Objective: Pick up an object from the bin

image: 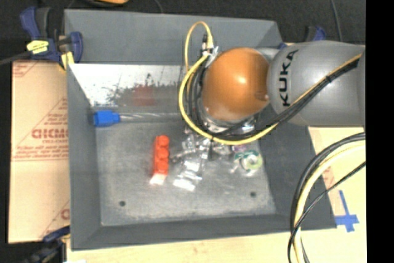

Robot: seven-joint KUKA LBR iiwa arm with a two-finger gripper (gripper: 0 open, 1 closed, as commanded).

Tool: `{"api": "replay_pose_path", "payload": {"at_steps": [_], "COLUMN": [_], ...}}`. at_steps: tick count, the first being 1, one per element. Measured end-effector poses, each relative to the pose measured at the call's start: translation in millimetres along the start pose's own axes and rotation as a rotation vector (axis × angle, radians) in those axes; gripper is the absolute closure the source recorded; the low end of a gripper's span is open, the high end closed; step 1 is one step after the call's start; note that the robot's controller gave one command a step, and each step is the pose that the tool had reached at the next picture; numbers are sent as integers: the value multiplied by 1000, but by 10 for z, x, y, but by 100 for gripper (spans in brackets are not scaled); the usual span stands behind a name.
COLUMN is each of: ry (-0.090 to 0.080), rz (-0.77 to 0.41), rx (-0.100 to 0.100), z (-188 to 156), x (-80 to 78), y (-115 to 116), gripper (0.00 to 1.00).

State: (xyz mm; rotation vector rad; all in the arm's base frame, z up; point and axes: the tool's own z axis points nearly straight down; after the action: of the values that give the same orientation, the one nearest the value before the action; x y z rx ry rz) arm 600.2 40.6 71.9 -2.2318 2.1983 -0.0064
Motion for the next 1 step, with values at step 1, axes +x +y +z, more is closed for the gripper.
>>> {"api": "replay_pose_path", "payload": {"at_steps": [1], "ry": [-2], "rz": [8], "rx": [3], "z": [-23], "x": [4], "y": [-19], "gripper": [0]}}
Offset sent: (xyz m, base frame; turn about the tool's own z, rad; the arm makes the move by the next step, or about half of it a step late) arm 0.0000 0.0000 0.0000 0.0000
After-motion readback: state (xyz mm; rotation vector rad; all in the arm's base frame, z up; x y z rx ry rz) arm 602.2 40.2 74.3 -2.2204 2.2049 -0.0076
